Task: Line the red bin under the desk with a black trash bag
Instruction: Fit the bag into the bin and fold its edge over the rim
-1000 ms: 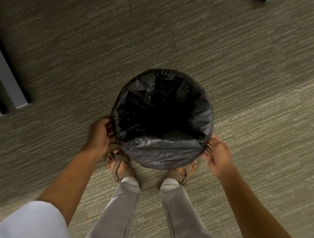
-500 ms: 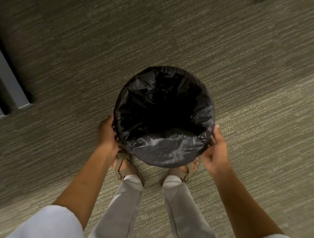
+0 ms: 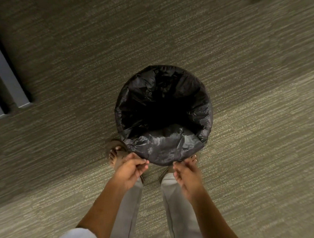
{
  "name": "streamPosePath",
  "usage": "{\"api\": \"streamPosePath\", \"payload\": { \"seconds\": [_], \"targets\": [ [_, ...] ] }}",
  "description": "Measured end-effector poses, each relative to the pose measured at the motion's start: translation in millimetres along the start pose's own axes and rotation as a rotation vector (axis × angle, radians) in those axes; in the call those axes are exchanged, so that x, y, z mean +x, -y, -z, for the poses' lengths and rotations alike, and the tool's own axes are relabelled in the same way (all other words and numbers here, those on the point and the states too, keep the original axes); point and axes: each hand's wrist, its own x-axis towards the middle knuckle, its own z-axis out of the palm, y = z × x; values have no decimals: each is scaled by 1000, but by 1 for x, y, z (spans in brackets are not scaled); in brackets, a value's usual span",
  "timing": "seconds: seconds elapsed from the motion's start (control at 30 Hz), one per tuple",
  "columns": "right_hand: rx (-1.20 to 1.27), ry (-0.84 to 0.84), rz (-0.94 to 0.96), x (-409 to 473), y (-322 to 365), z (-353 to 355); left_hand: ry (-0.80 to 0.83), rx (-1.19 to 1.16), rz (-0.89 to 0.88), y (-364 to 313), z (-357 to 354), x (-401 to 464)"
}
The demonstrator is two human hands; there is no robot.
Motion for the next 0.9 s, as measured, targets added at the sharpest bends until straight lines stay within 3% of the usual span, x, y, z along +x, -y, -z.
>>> {"api": "streamPosePath", "payload": {
  "seconds": [0.23,0.4,0.6,0.77,0.9],
  "targets": [
    [13,-13,-95,13,11,-6,-88,12,-70,-3,4,17],
    [293,-29,-141,26,17,-9,-135,-144,-76,-10,-5,29],
    [569,10,-37,20,21,9,-119,-438,-40,-17,0,21],
    [400,41,128,16,29,16,-126,-396,-199,-33,10,12],
    [445,63,80,18,33,12,-58,-282,-229,-44,4,10]
  ]
}}
